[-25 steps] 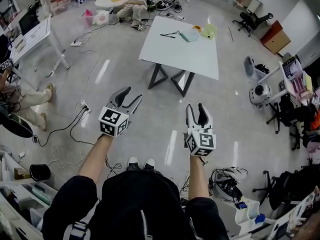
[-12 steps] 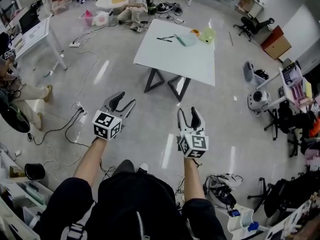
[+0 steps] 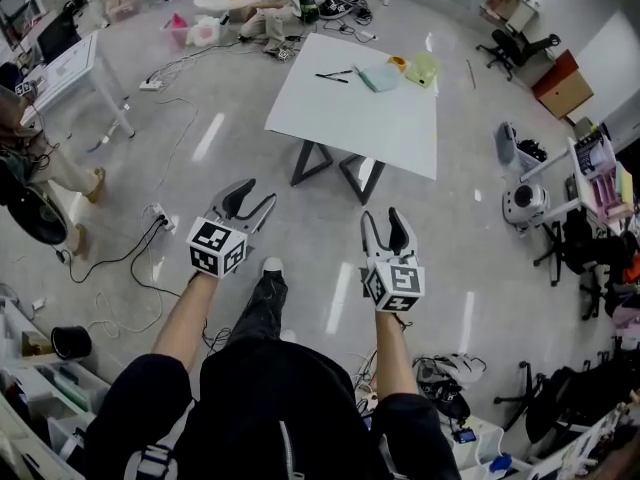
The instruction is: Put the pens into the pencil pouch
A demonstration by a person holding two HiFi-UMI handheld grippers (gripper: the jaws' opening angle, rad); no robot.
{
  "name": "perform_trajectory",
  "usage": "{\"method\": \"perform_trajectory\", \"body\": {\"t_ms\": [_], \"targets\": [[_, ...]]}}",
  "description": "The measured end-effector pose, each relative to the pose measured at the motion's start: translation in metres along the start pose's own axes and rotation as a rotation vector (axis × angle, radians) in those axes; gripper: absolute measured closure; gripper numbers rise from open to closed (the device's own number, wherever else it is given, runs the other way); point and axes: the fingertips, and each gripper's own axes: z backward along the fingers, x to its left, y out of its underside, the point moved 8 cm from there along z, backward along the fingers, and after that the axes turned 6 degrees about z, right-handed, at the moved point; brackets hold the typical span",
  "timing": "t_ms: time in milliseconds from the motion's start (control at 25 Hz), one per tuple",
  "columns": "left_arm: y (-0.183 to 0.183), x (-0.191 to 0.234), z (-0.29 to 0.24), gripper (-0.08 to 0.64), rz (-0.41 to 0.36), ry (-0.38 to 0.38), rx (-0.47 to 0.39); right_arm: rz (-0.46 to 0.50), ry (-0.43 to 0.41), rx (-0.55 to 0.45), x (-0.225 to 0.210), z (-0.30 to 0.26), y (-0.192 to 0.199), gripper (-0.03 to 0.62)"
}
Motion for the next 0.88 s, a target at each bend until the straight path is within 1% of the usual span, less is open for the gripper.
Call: {"method": "perform_trajectory", "body": {"t_ms": [160,360,560,720,880], "targets": [[-0.007,0.021,-0.043,0.327,-0.017,0.023,0.009,-0.011,0.011,0.010,-0.017,-0.041,-0.001,0.365],[-0.023,0.062,-0.107,0.328,-0.036,0.055,0.015,-0.013,0.024,0.022,-0.037,-0.106,-0.011,0.365],[-0.037,0.105,-0.173,0.328,-0.045,0.099,0.033,-0.014,0.066,0.030,-0.063,-0.172,-0.024,0.365],[-0.050,0.132,-0.213,0.328,-0.056,0.135,0.036,-0.018,0.090,0.021,-0.076,-0.217,-0.035,0.365],[-0.063,0.153,-0.245,0.330,-0.051,0.145,0.031,-0.020,0.095,0.020,-0.085,-0.252,-0.044,0.365]]}}
